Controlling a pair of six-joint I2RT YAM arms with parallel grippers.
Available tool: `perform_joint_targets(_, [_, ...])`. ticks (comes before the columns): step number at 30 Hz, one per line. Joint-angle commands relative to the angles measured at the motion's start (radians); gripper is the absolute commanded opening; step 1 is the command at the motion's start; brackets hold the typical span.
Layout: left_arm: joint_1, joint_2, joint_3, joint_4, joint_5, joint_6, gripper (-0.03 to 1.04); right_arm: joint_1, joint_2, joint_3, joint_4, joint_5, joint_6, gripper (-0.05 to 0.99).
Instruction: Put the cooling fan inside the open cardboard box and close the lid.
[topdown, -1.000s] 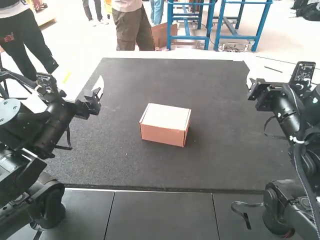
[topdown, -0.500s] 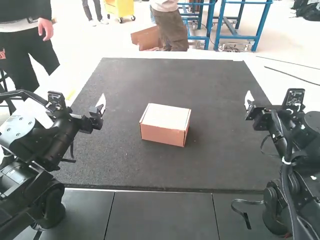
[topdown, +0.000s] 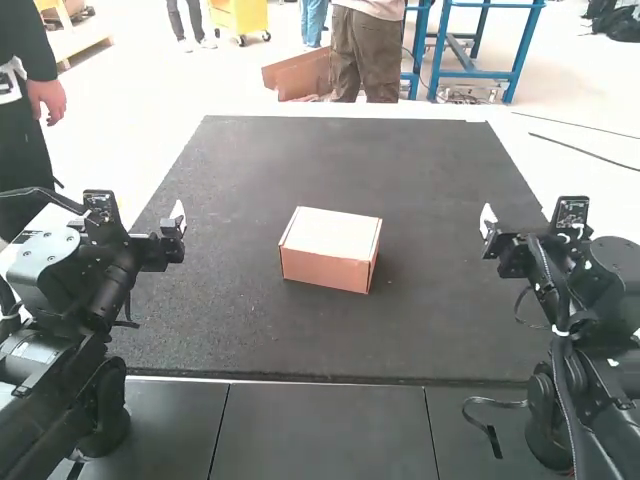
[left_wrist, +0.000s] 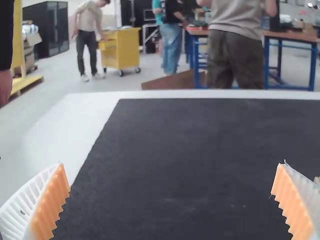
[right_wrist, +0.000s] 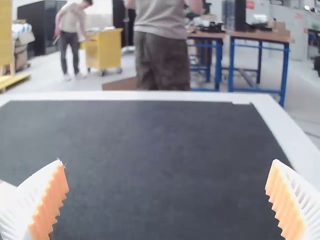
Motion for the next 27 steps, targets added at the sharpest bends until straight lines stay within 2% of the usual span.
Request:
perform_joint_targets(1, [0.069,-0.012,-0.007,-0.015,0.105,-0.038,0.96,-0.014,-0.013,-0.005,-0.014,0.015,0.009,0.91])
perform_joint_targets(4, [0.121,-0.012,-0.007,-0.026,0.120,-0.036,0.96,-0.014,-0.013,-0.005,-0.049,0.015,0.004,0.91])
perform_joint_targets(8, [0.157,-0.012,-0.009,-0.033,0.121,-0.045,0.95,-0.017,-0.013,-0.005,-0.065,0.015,0.007,0.91])
perform_joint_targets(14, [0.158,-0.012,-0.009,-0.076,0.120,-0.039,0.96,-0.008,-0.014,-0.006,-0.129,0.017,0.032,0.91])
perform_joint_targets(17, [0.158,-0.012,-0.009,-0.085,0.120,-0.016,0.96,-0.014,-0.014,-0.005,-0.167,0.017,0.035,0.91])
perform_joint_targets(27, [0.158,-0.012,-0.006,-0.073,0.120,-0.016,0.96,-0.031,-0.013,-0.003,-0.157,0.014,0.040,0.91])
